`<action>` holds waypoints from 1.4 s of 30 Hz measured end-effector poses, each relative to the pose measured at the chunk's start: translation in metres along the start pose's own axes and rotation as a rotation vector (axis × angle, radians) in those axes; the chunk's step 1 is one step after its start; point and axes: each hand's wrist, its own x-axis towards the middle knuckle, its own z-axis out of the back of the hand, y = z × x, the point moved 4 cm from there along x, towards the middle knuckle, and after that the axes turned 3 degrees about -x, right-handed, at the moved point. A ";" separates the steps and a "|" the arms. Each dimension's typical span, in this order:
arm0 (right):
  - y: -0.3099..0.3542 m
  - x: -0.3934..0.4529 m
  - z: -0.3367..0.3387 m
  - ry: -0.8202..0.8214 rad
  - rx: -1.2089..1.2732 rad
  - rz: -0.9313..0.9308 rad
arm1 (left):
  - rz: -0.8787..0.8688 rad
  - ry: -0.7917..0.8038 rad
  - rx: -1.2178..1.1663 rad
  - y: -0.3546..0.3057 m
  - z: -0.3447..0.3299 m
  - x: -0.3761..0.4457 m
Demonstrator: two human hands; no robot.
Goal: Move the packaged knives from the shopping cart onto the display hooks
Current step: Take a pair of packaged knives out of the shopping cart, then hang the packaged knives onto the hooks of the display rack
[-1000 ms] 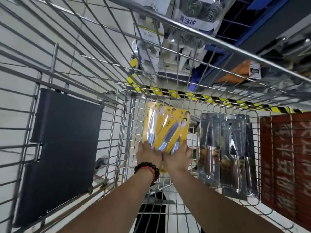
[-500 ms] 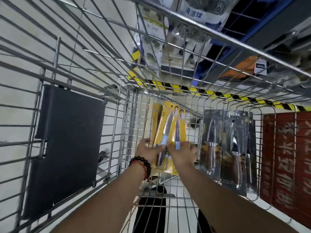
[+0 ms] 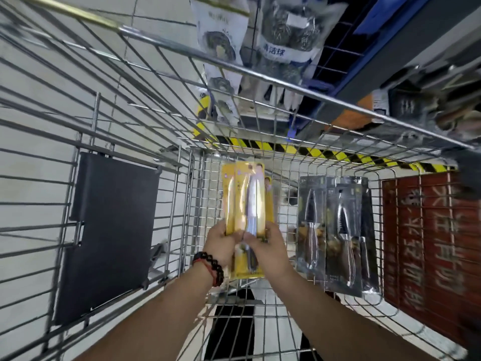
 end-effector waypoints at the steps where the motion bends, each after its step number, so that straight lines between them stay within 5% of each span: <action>1: 0.008 -0.009 0.005 0.022 0.071 -0.004 | -0.003 0.024 -0.020 -0.008 0.002 -0.008; 9: 0.077 -0.109 0.105 0.047 0.405 0.116 | -0.190 0.195 -0.121 -0.092 -0.033 -0.128; 16: 0.107 -0.200 0.238 -0.060 0.541 0.321 | -0.352 0.074 -0.203 -0.167 -0.104 -0.241; 24: 0.074 -0.301 0.433 -0.218 0.678 0.554 | -0.649 0.330 -0.096 -0.239 -0.257 -0.371; 30: 0.021 -0.349 0.553 -0.366 0.741 0.571 | -0.677 0.360 -0.105 -0.228 -0.375 -0.434; 42: -0.014 -0.375 0.675 -0.413 0.687 0.593 | -0.710 0.393 -0.094 -0.249 -0.485 -0.486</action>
